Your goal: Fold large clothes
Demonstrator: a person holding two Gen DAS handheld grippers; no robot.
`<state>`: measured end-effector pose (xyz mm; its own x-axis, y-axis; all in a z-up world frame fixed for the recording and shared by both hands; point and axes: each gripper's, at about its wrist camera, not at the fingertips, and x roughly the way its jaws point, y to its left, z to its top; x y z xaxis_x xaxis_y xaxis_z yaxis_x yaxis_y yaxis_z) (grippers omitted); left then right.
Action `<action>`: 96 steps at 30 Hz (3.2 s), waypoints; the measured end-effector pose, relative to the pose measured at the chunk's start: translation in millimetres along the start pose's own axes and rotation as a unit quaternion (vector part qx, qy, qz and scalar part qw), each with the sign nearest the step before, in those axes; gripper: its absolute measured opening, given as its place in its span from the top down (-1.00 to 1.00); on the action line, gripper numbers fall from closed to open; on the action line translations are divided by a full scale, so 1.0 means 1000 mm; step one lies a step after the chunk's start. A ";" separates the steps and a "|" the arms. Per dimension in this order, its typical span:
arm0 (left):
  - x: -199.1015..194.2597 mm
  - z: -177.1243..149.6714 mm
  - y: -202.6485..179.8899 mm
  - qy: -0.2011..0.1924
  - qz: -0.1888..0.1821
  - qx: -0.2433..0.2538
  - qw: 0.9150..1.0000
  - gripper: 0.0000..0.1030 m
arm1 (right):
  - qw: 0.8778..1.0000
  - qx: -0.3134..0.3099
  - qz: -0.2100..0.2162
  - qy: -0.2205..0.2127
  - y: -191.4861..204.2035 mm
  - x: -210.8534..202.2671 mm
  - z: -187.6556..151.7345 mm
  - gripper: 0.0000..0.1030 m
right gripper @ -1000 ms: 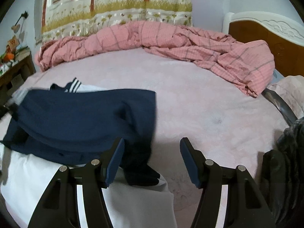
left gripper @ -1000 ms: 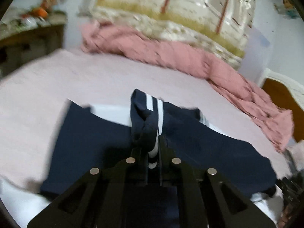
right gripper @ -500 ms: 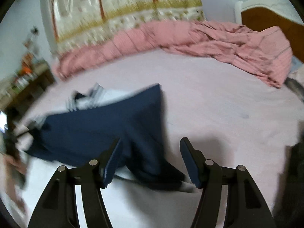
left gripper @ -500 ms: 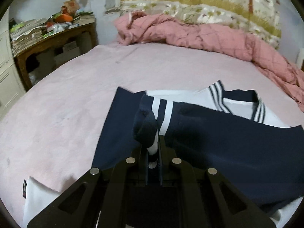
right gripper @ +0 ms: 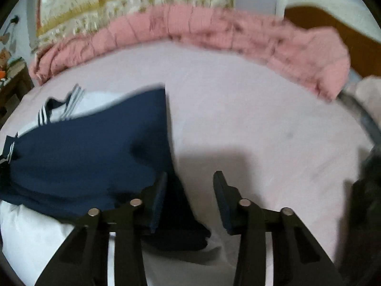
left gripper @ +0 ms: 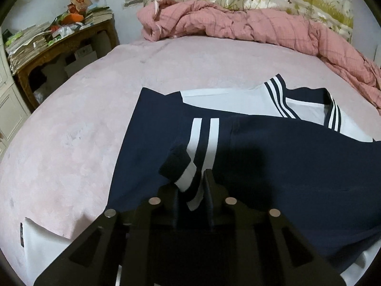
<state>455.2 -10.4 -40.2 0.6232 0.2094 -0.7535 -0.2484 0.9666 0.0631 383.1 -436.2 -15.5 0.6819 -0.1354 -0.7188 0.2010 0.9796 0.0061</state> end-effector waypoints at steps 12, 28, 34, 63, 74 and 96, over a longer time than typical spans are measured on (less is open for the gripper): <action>0.003 0.001 0.005 0.012 -0.015 -0.013 1.000 0.57 | 0.994 0.047 0.077 0.064 0.007 0.039 0.014 1.00; -0.124 0.014 -0.008 -0.196 -0.059 0.030 0.978 -0.03 | 0.996 -0.046 0.038 -0.066 0.039 -0.067 -0.002 0.73; -0.194 -0.004 -0.017 -0.296 -0.079 0.063 0.950 -0.57 | 0.991 -0.051 0.047 -0.111 0.050 -0.099 -0.012 -0.23; -0.189 -0.192 0.080 -0.091 -0.218 0.005 0.972 -1.00 | 0.977 0.021 0.208 0.040 0.053 -0.164 -0.175 -0.85; -0.120 -0.171 0.088 0.029 -0.256 -0.104 0.961 -0.76 | 0.972 0.091 0.212 0.053 0.063 -0.109 -0.155 -0.72; -0.219 -0.259 0.104 -0.081 -0.171 0.063 0.980 0.61 | 0.993 -0.025 0.114 -0.009 0.046 -0.218 -0.236 0.63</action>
<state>100.5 5.9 -37.9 0.7656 -0.1198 -0.6320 0.0825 0.9927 -0.0882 77.5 -326.7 -22.5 0.7187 0.0887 -0.6897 0.0042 0.9913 0.1319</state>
